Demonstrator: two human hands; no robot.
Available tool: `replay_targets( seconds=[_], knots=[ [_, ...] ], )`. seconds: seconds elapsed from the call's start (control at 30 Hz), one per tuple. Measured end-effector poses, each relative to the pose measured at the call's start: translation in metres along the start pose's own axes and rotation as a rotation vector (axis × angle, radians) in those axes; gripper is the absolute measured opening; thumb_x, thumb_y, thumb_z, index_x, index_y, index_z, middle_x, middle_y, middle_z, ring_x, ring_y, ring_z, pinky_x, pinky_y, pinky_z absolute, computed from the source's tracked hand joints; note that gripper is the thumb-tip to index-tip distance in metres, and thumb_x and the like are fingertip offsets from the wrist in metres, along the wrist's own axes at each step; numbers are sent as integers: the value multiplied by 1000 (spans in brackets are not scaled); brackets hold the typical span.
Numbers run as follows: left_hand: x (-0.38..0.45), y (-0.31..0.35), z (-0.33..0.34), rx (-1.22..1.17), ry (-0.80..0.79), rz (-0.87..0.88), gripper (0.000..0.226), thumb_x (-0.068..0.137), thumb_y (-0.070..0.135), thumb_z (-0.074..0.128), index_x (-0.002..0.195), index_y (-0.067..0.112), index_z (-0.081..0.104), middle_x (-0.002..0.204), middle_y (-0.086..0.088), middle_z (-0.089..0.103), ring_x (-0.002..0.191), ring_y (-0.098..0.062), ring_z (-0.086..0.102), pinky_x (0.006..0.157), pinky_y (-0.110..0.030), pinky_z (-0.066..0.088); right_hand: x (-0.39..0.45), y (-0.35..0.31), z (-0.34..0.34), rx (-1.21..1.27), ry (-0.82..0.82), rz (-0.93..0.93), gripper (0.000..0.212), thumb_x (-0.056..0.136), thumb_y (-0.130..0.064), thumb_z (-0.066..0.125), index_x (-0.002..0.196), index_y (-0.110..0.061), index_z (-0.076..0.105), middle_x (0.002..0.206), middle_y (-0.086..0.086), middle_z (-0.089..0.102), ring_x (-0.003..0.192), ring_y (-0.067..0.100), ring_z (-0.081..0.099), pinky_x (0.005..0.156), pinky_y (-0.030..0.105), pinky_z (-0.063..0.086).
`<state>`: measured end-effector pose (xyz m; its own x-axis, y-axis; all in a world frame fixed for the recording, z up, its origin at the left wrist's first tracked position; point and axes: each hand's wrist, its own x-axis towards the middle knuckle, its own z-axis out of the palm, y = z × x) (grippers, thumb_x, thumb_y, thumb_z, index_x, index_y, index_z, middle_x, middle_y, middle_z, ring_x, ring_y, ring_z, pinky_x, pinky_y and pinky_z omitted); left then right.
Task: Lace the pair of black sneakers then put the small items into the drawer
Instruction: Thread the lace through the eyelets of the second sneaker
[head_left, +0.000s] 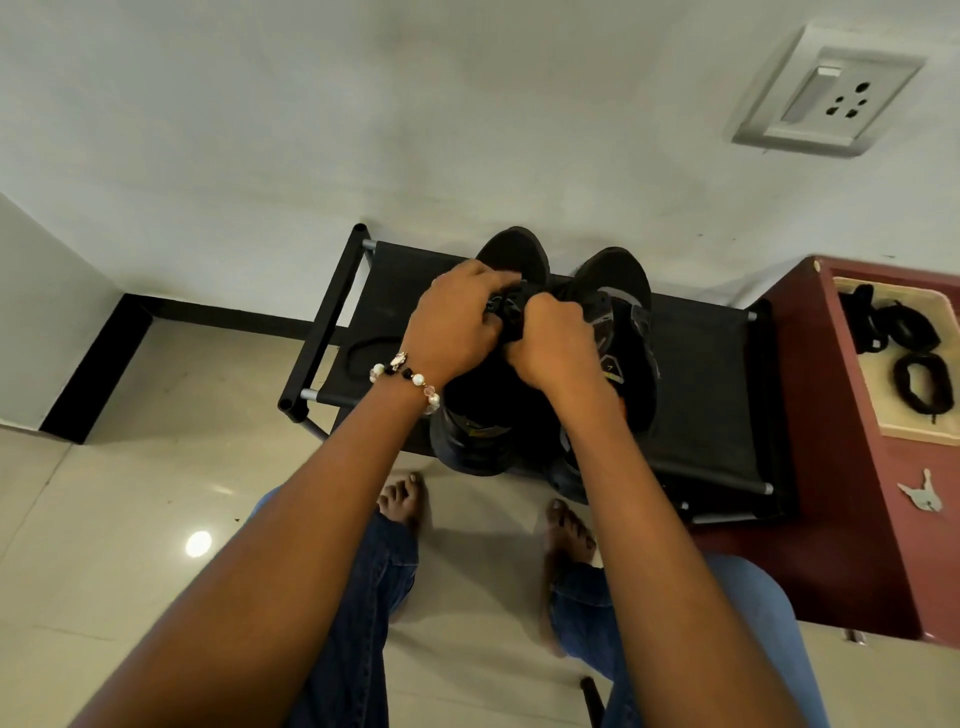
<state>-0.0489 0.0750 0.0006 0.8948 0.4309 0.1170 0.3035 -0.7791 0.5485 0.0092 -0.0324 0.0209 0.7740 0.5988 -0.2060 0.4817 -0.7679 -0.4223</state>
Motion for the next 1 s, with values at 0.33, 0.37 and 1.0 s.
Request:
replay_targets(
  seconds=[0.33, 0.37, 1.0],
  knots=[
    [6, 3, 30, 295, 193, -47, 15, 92, 16, 58, 94, 12, 72, 96, -5, 66, 84, -28, 62, 62, -36, 51, -15, 4, 21, 84, 161, 61, 15, 96, -10, 48, 98, 1, 58, 100, 20, 62, 91, 39, 61, 67, 35, 42],
    [8, 1, 31, 309, 203, -46, 13, 91, 16, 59, 90, 12, 72, 93, -6, 66, 80, -28, 62, 60, -35, 50, -15, 5, 23, 93, 172, 64, 14, 96, -9, 48, 96, 1, 57, 98, 20, 62, 90, 38, 62, 66, 35, 44],
    [7, -5, 33, 406, 271, 105, 15, 84, 14, 69, 98, 18, 72, 81, -10, 65, 56, -31, 59, 48, -28, 36, -15, 6, 42, 191, 259, 143, 23, 100, -11, 44, 111, 4, 57, 112, 21, 58, 96, 39, 62, 72, 34, 45]
  ],
)
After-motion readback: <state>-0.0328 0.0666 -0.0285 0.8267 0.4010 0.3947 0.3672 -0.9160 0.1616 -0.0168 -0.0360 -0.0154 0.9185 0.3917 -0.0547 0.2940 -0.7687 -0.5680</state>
